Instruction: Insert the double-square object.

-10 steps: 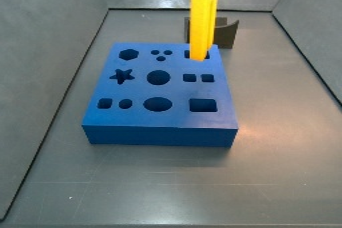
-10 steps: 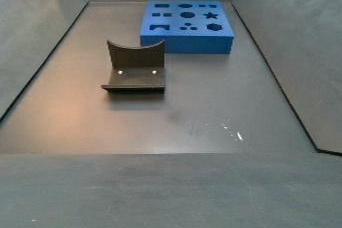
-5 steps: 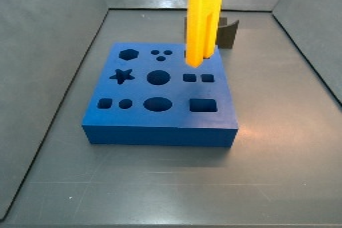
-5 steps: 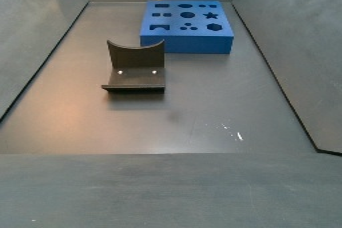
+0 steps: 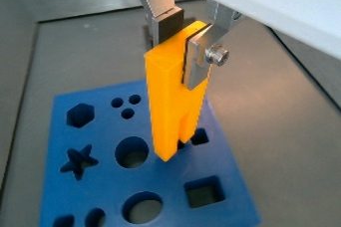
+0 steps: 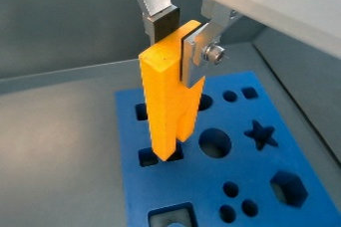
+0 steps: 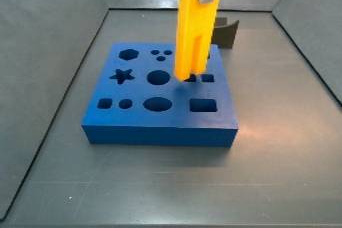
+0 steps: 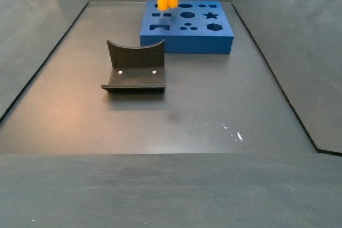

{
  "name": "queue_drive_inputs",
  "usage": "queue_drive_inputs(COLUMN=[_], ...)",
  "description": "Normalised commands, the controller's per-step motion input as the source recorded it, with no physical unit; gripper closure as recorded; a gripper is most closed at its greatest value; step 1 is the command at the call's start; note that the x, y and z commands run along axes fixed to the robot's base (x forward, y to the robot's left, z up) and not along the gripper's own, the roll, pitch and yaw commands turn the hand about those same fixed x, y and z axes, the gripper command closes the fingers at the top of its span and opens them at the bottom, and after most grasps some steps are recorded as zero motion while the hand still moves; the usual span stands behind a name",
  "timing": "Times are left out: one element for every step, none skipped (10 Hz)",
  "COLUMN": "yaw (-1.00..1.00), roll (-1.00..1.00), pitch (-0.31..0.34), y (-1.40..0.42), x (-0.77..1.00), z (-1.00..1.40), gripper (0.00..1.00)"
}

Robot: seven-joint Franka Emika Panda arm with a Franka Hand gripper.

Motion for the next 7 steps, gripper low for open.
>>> queue_drive_inputs(yaw=[-0.83,-0.90,-0.96,-0.96,-0.94,-0.78,-0.61], roll=[0.00,-0.02,-0.11,-0.14,-0.12,-0.01,0.00], pitch=[0.131,0.054,0.004,0.000,0.000,0.000,0.000], y=[0.00,0.00,0.00,0.00,0.00,0.00,0.00], x=[0.03,0.09,0.12,0.11,0.14,0.31,0.48], z=[-0.10,0.01,0.23,0.32,0.28,0.00,-0.11], gripper=[1.00,1.00,1.00,1.00,1.00,1.00,1.00])
